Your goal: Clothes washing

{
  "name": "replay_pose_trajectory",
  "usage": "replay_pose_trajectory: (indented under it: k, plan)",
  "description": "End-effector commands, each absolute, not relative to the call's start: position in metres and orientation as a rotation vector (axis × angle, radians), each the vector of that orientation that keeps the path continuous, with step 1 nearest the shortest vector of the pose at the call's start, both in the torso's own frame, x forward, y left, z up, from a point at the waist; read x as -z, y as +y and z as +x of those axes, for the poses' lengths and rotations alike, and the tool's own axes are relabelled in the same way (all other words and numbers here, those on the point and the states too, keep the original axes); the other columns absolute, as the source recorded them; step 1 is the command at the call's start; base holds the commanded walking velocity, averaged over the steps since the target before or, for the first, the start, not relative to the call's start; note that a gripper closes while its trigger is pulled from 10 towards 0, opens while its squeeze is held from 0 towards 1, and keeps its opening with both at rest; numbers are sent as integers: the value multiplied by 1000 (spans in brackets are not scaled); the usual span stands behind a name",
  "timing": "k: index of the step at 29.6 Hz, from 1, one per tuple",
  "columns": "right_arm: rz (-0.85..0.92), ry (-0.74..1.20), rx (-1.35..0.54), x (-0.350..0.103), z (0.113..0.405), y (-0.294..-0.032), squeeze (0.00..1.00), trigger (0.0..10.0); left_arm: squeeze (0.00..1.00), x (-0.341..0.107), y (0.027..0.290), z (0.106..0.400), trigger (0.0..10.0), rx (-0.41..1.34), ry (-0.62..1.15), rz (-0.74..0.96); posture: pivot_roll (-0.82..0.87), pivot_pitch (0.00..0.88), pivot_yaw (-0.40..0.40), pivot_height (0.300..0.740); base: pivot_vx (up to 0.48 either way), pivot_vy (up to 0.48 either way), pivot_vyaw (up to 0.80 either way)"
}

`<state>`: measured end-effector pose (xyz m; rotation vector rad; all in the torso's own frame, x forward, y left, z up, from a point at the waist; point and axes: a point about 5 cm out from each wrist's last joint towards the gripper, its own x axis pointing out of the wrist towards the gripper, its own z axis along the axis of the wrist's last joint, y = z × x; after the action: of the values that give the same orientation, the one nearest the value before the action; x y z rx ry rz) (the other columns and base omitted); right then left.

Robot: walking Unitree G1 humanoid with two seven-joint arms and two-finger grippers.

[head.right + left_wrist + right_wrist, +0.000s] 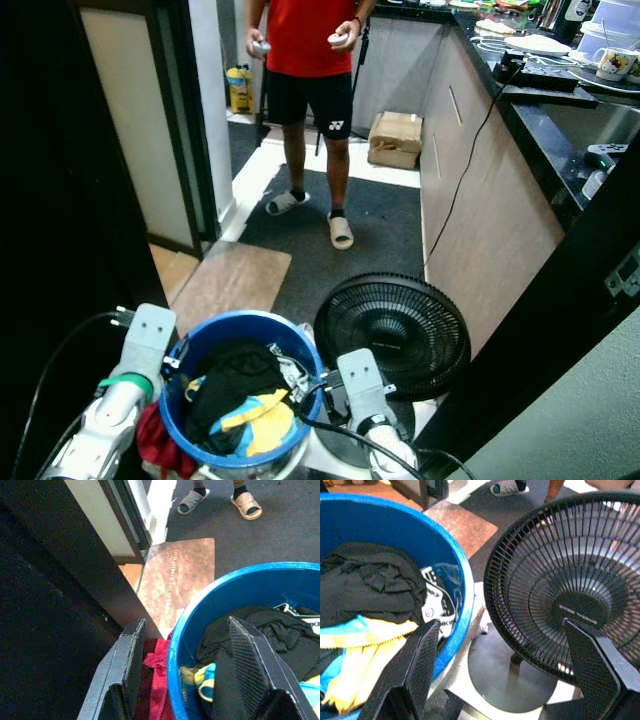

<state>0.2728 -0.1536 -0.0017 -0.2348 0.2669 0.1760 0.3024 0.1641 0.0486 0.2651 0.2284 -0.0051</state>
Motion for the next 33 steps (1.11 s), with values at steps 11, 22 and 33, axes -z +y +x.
replay_pose_trajectory:
  k: [11,22,33]
  plan:
    - [-158,51,-120,-47,310,-130,0,10000,0,-73,118,330,10000,88,178,185,113,53,24,740,0,0,0]
    - [-112,-68,-107,-79,324,-123,0,10000,0,-83,126,321,10000,79,125,150,124,44,21,735,0,0,0]
    - [-107,-134,-133,-96,329,-116,0,10000,0,-81,133,318,10000,52,130,144,137,18,10,690,0,0,0]
